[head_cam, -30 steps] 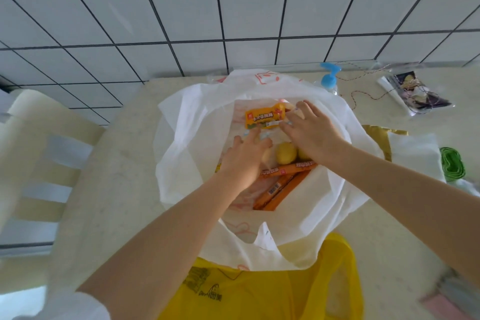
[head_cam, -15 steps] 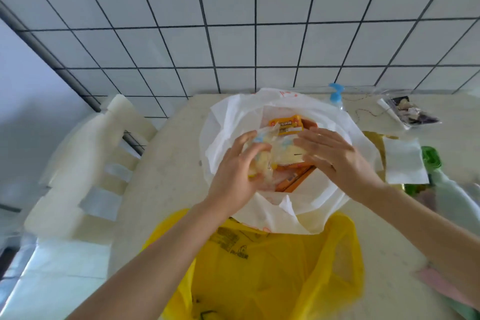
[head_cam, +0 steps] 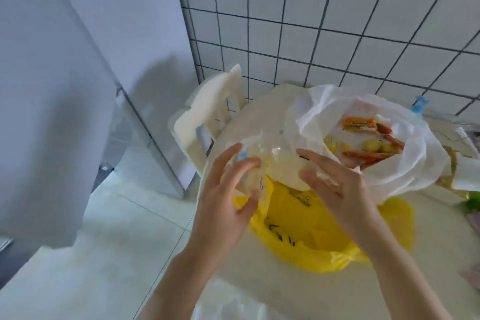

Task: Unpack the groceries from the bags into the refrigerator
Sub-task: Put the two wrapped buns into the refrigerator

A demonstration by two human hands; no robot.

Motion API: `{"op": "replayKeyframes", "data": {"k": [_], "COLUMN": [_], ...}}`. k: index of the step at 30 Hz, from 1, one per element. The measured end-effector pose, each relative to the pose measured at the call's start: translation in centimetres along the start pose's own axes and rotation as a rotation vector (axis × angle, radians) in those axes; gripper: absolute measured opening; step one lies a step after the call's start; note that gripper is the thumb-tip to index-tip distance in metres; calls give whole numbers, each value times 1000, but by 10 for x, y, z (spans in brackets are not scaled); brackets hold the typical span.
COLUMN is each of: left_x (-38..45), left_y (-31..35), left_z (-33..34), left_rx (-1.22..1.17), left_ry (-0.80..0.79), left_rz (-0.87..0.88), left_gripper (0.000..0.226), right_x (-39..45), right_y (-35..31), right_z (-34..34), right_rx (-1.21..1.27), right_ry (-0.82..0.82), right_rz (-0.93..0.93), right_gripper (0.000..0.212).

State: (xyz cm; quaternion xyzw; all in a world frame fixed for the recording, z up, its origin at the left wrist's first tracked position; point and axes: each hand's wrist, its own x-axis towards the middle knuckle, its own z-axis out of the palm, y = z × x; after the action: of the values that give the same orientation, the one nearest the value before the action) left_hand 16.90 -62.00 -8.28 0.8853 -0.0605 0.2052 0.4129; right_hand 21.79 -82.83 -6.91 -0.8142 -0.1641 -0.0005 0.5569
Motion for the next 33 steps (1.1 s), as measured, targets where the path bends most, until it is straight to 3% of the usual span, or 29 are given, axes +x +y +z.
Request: {"op": "replayKeyframes", "data": {"k": [5,19,26,33], "left_x": [-92,-331,-364,-345], "left_y": [-15,-38,-64,-116], "left_z": [-83,-232,-274,-331], "left_rx": [60,139,89,16], "left_ry": [135,541,689,801], "left_rz": [-138,-548,-702,-786], "left_gripper": [54,57,62,68], "right_x": [-49,-167,-160,-114], "right_y": [-33,-113,-145,-167], "right_z": [91,285,369,457], "right_rx": [50,441,687,700], "right_ry": [-186,-659,-785,-1009], "right_rz": [20,420,905,898], "right_gripper": [31,26,31,69]}}
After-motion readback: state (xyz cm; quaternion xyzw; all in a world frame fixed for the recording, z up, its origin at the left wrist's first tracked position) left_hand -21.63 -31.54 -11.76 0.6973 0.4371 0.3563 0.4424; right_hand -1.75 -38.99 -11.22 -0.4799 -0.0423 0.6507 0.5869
